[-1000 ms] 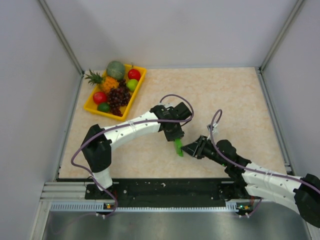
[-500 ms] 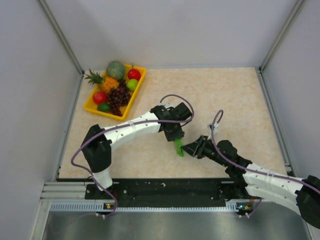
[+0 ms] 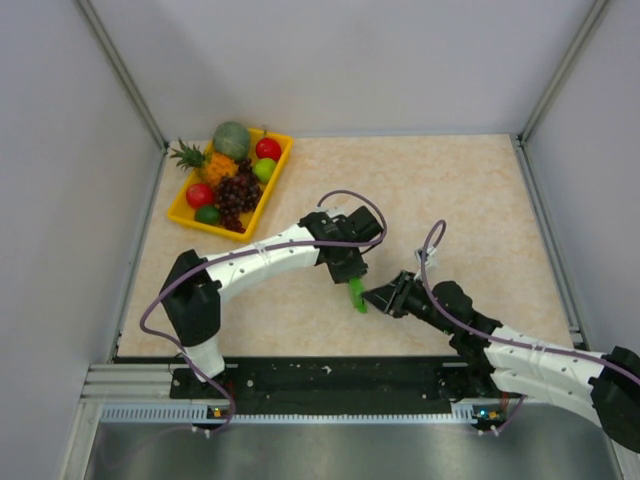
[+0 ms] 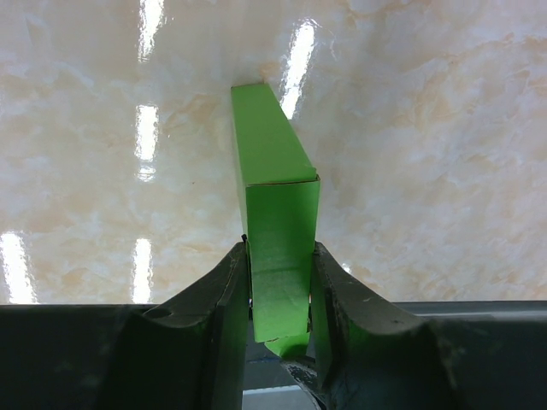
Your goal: Fold the paper box
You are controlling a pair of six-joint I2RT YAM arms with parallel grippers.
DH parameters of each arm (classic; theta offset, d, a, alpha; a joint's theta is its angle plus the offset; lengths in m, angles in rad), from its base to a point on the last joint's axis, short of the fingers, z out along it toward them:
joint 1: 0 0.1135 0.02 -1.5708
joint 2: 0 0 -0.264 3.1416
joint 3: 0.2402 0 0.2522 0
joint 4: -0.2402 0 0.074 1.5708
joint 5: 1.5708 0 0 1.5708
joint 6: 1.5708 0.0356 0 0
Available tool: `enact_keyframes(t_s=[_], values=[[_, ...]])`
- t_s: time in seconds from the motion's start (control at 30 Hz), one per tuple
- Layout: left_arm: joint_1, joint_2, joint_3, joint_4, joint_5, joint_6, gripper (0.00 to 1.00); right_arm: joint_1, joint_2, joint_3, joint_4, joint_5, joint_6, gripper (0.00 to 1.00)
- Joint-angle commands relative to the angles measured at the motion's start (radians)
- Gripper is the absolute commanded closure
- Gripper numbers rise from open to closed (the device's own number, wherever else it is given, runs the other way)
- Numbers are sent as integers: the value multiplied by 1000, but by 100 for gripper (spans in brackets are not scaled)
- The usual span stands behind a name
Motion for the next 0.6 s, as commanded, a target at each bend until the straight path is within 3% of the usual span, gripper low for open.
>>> enact_keyframes(t_s=[0.0,0.57], values=[[-13,23,-48,-19,11,-58,100,29,-7,10,68,39,18,70],[-24,9,-71,-7,6,-81,100,31,-49,-8,35,55,6,71]])
